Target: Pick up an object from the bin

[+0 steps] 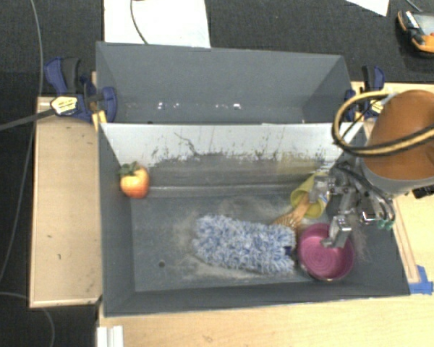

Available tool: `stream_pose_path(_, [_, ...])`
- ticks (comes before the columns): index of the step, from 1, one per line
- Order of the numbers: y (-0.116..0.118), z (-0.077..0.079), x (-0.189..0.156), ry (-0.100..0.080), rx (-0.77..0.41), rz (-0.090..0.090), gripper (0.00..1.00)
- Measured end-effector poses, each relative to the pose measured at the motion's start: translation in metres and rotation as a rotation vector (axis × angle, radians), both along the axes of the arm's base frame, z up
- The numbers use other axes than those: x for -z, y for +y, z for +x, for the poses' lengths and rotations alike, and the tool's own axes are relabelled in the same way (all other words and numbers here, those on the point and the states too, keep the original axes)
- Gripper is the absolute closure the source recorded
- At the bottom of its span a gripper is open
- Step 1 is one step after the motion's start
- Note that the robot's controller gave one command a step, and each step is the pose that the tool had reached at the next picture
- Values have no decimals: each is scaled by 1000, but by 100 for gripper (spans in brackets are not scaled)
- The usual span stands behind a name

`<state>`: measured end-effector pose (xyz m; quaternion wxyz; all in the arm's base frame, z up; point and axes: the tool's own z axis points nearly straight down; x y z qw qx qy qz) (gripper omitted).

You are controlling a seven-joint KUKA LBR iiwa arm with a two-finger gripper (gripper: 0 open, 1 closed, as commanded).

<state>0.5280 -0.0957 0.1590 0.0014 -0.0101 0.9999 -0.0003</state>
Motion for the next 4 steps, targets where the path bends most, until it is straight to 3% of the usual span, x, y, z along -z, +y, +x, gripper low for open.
stream_pose_path(1, [0,0,0,0,0,0,0])
stream_pose_path(2, [-13,5,77,-5,-392,-3,0])
stream_pose_path(3, [-15,0,86,-12,-169,-1,100])
stream_pose_path(4, [-15,0,86,-12,-170,-1,100])
